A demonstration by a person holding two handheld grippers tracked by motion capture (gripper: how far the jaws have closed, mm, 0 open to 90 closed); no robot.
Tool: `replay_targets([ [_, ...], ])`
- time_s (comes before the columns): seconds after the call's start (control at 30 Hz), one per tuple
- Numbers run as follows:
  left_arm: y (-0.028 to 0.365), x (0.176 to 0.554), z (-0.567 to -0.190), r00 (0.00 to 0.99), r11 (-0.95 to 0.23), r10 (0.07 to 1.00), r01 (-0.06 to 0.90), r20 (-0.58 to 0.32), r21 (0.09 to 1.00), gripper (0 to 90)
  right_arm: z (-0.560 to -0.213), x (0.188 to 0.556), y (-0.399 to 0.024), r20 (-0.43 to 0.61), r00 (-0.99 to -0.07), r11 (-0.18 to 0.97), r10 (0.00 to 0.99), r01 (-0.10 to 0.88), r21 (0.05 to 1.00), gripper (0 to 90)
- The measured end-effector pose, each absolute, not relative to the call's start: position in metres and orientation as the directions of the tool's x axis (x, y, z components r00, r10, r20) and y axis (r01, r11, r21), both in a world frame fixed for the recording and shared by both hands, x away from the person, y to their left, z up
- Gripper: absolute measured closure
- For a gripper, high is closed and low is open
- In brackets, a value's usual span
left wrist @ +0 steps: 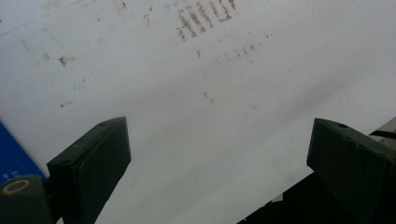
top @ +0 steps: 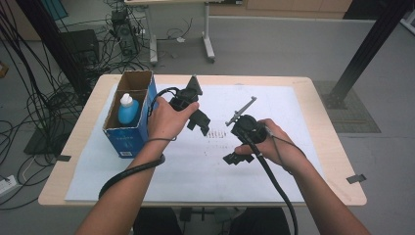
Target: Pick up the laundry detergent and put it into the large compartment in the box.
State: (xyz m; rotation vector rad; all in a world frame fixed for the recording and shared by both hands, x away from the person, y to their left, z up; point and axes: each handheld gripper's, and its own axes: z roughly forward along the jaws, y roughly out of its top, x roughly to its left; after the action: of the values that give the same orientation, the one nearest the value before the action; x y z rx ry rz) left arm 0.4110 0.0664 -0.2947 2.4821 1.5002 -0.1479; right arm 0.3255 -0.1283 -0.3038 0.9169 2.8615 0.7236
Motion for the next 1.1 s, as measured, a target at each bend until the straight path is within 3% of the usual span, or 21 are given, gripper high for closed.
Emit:
replay_targets([
  [1.1,0.0651,0.4103,-0.3025,0.457,-0.438,0.861,0.889,-0.223,0.129,6.6,-0.3087,0.322,-0.1323,0.097,-0.819,0.711,0.566,0.544,0.446,11.3],
])
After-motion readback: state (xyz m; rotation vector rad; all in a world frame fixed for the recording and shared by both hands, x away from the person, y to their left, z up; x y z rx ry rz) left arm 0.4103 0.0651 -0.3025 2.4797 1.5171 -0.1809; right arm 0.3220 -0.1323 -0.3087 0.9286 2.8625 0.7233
